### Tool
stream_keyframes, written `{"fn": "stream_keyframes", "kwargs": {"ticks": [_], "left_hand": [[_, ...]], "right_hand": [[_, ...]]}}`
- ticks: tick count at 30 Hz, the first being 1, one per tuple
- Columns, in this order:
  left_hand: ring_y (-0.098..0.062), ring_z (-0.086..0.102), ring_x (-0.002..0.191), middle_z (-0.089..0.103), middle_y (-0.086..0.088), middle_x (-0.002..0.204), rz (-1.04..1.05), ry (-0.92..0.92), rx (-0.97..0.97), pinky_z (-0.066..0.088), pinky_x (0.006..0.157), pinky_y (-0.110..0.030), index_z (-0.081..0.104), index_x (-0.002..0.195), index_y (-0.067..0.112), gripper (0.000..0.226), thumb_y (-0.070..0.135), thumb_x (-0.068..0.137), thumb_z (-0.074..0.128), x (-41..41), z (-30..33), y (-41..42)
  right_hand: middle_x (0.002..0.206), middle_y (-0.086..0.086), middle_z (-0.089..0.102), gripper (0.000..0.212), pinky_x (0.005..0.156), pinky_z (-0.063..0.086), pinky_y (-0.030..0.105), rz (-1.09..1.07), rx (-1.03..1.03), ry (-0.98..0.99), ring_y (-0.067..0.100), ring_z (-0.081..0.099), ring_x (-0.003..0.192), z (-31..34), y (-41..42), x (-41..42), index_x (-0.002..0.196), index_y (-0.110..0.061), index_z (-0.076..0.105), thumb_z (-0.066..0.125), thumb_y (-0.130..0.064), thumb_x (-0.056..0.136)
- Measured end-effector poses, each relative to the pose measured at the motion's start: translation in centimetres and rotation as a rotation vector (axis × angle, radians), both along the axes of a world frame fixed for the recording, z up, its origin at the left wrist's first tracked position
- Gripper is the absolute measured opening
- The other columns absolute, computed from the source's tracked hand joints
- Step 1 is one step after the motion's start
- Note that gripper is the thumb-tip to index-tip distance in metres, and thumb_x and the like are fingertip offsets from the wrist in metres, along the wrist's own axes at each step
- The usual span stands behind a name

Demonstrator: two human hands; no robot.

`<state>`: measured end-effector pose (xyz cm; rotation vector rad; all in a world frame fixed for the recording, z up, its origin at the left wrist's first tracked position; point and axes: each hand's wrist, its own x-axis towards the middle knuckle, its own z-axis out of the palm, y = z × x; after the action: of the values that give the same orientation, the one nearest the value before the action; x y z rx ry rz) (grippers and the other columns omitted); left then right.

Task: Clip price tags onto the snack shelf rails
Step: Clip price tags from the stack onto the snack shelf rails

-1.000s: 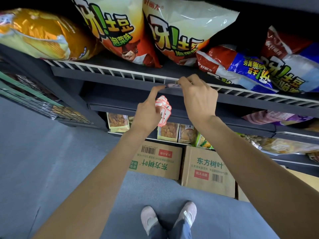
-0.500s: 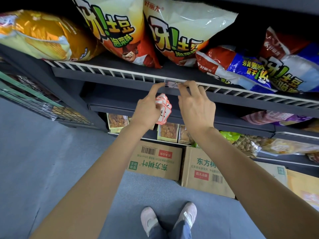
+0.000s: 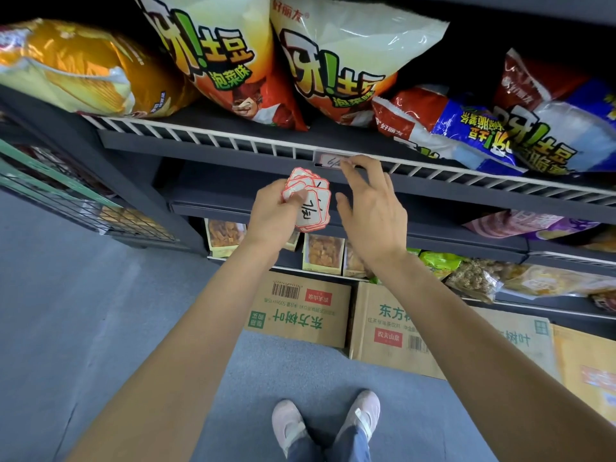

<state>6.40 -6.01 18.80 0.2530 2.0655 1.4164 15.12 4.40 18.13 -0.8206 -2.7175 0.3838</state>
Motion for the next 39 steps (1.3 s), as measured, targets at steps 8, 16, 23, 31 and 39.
{"fn": "stream_keyframes", "kwargs": {"ticks": [8, 16, 23, 31, 39], "left_hand": [[-0.019, 0.066, 0.096, 0.069, -0.003, 0.102, 0.041, -0.207, 0.166, 0.054, 0.090, -0.042, 0.062, 0.104, 0.017, 0.017, 0.011, 0.096, 0.049, 2.2, 0.0, 0.3], [-0.018, 0.066, 0.089, 0.069, -0.008, 0.104, 0.086, -0.367, 0.207, 0.055, 0.081, -0.037, 0.063, 0.109, 0.015, 0.019, 0.014, 0.096, 0.050, 6.8, -0.1, 1.1], [-0.017, 0.064, 0.089, 0.068, -0.008, 0.103, 0.127, -0.404, 0.230, 0.055, 0.073, -0.025, 0.063, 0.111, 0.012, 0.020, 0.011, 0.095, 0.050, 12.0, -0.5, 3.3], [-0.016, 0.064, 0.085, 0.066, -0.004, 0.097, 0.083, -0.316, 0.235, 0.056, 0.081, -0.033, 0.061, 0.102, 0.016, 0.014, 0.013, 0.096, 0.049, 22.8, 0.0, 10.4], [-0.019, 0.064, 0.099, 0.067, -0.005, 0.109, 0.083, -0.295, 0.240, 0.054, 0.081, -0.029, 0.061, 0.105, 0.019, 0.014, 0.018, 0.096, 0.050, 32.8, 0.8, 17.8]], "right_hand": [[0.088, -0.011, 0.066, 0.017, 0.069, 0.046, 0.017, -0.187, -0.714, 0.213, 0.000, 0.058, 0.077, 1.2, -0.9, 2.6, 0.093, -0.019, 0.068, 0.062, -0.034, 0.087], [0.061, -0.009, 0.061, 0.021, 0.050, 0.044, 0.019, -0.350, -0.742, 0.173, 0.003, 0.055, 0.053, 0.8, -1.1, 6.1, 0.068, -0.017, 0.064, 0.076, -0.032, 0.074], [0.065, 0.001, 0.067, 0.023, 0.057, 0.050, 0.033, -0.346, -0.762, 0.160, 0.017, 0.063, 0.061, 0.4, 1.0, 11.1, 0.062, -0.014, 0.064, 0.072, -0.025, 0.080], [0.076, 0.022, 0.067, 0.027, 0.065, 0.049, 0.041, -0.306, -0.711, 0.170, 0.036, 0.059, 0.071, 0.5, 8.2, 22.4, 0.077, 0.007, 0.066, 0.067, -0.019, 0.084], [0.060, 0.010, 0.053, 0.021, 0.054, 0.035, 0.027, -0.265, -0.697, 0.165, 0.012, 0.038, 0.057, 2.6, 15.7, 33.0, 0.074, -0.001, 0.065, 0.058, -0.012, 0.090]]}}
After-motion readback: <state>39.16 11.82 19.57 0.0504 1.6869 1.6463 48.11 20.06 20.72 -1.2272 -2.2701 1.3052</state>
